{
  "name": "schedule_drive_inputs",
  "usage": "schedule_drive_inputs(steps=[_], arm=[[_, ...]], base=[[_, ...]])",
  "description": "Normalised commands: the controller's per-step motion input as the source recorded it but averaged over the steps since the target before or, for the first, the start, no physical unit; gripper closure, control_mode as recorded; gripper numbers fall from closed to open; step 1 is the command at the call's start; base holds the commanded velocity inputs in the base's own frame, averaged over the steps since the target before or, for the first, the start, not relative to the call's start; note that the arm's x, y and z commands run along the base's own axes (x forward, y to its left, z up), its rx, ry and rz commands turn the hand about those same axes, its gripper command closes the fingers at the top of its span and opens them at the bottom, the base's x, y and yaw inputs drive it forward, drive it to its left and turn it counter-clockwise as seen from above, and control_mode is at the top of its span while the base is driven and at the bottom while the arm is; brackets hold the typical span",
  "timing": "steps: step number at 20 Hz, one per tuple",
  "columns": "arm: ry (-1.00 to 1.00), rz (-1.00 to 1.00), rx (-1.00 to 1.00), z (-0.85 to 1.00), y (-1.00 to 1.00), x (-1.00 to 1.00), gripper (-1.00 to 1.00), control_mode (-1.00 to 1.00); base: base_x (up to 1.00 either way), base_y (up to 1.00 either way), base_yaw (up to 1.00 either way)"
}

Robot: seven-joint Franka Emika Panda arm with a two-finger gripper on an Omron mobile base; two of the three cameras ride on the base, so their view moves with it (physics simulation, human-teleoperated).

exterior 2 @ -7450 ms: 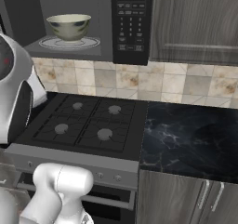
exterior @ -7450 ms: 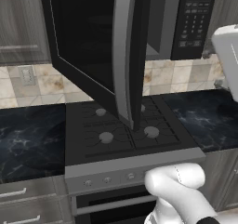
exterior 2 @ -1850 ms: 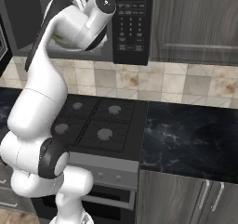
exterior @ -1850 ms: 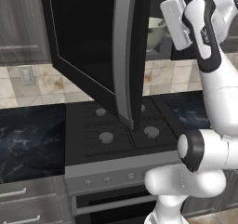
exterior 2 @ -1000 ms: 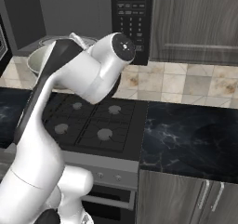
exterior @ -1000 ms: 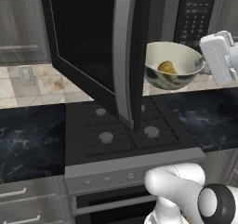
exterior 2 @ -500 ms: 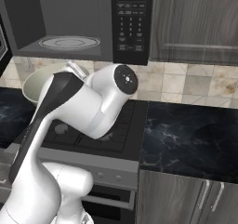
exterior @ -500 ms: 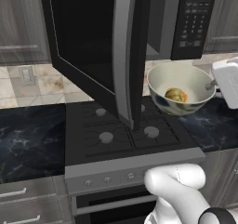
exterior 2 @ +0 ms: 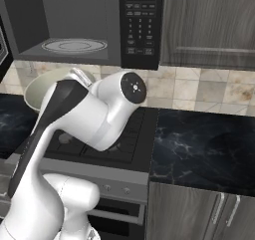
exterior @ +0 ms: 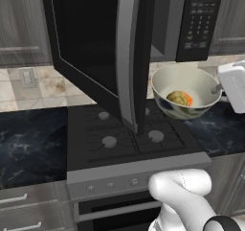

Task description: The microwave is finished heating the shrimp and squash. Take the bowl containing the food and place it on the dining counter.

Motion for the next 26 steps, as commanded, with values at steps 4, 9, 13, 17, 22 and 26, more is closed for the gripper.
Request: schedule_drive_inputs(steps=[4, 9, 13, 17, 22, 26], arm=[[0.0, 0.0, 0.0, 0.0, -0.22, 0.0, 1.0, -1.0], [0.0, 0.0, 0.0, 0.0, 0.0, 0.0, 1.0, 1.0], [0.0, 0.0, 0.0, 0.0, 0.0, 0.0, 1.0, 1.0], [0.0, 0.0, 0.0, 0.0, 0.0, 0.0, 1.0, 1.0], [0.0, 0.0, 0.0, 0.0, 0.0, 0.0, 1.0, 1.0], [0.0, 0.0, 0.0, 0.0, 0.0, 0.0, 1.0, 1.0]], base=[[0.0, 0.0, 0.0], [-0.01, -0.83, 0.12], [-0.11, -0.97, 0.29], [-0.44, -0.66, 0.61], [-0.59, -0.26, 0.9], [-0.43, -0.02, 0.96]])
